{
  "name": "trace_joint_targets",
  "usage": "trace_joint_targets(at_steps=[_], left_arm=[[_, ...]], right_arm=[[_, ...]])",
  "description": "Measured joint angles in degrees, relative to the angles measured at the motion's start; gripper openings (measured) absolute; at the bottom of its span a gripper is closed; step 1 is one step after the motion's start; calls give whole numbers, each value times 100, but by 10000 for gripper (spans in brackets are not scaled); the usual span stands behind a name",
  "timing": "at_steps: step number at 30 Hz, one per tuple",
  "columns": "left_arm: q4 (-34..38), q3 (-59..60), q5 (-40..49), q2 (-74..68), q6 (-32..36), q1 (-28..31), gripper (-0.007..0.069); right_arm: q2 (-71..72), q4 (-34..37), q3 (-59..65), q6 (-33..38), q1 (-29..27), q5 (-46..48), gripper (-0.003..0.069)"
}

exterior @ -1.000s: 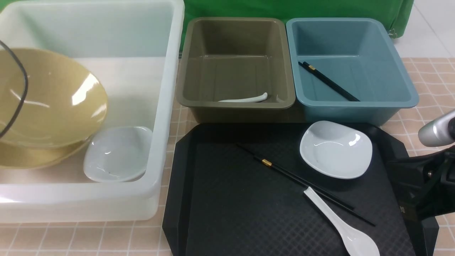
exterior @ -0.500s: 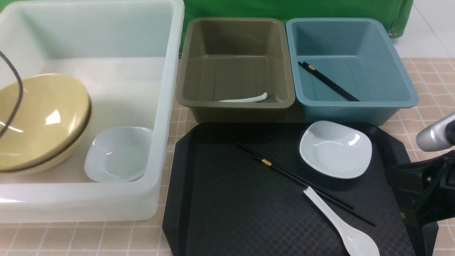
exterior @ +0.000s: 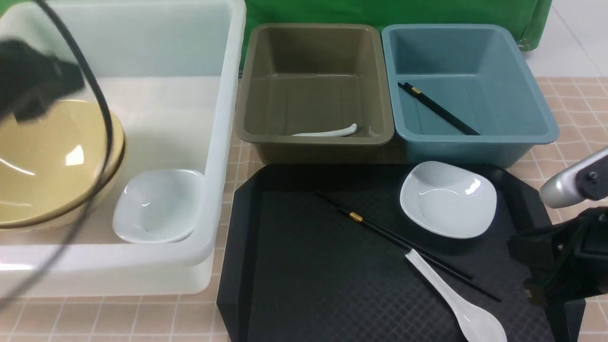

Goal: On brown table put chopsticks spoon bowls plates into blue grey white boxes.
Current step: 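Reach down and grasp the white spoon resting in the bowl with the right gripper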

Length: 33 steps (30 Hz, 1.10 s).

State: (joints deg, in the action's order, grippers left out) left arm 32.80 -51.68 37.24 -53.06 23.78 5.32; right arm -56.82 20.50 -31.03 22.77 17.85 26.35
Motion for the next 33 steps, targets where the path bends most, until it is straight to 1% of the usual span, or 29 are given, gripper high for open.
trace_joint_targets(at_steps=[1,2,3,4,7,8,9,10,11,14,20,22,25,28,29,30,31,32,33], left_arm=[[6,418,-162,249,353,-157,133],[6,713,-232,383,563,-243,111],[6,943,-264,542,691,-297,90],[20,1266,-295,693,822,-363,62],[212,1960,-355,1123,950,-421,10],[227,2040,-367,1171,950,-421,7],[325,2272,-440,1331,964,-421,0],[341,2298,-455,1331,964,-421,-1],[454,2426,-559,1506,968,-421,-8],[597,2476,-737,1852,968,-421,-11],[626,2476,-856,2217,970,-421,-11],[632,2476,-922,2238,975,-421,-11],[632,2476,-1044,2238,975,-421,-11],[632,2476,-1073,2238,975,-421,-11],[638,2476,-1081,2244,975,-421,-11],[638,2476,-1081,2244,975,-421,-11],[638,2476,-1075,2244,975,-421,-11],[638,2476,-1075,2244,975,-421,-11],[638,2476,-1075,2244,975,-421,-11]], right_arm=[[-144,55,0,0,25,99,178],[-222,68,0,0,59,160,197],[-298,90,0,18,103,189,218],[-427,104,0,78,193,211,259],[-761,128,0,259,359,224,348],[-787,129,0,284,366,224,353],[-992,133,-17,346,399,229,388],[-1054,133,-24,354,406,231,397],[-1285,135,-73,433,412,247,421],[-1821,135,-247,464,419,250,444],[-2587,147,-543,470,434,250,448],[-2882,174,-684,468,460,346,440],[-3203,196,-834,468,570,586,391],[-3286,196,-958,468,639,749,309],[-3309,196,-999,468,654,863,272],[-3317,196,-999,468,653,878,272],[-3322,196,-1069,468,660,970,219],[-3324,196,-1109,468,666,1025,196],[-3329,196,-1231,468,666,1206,138]])
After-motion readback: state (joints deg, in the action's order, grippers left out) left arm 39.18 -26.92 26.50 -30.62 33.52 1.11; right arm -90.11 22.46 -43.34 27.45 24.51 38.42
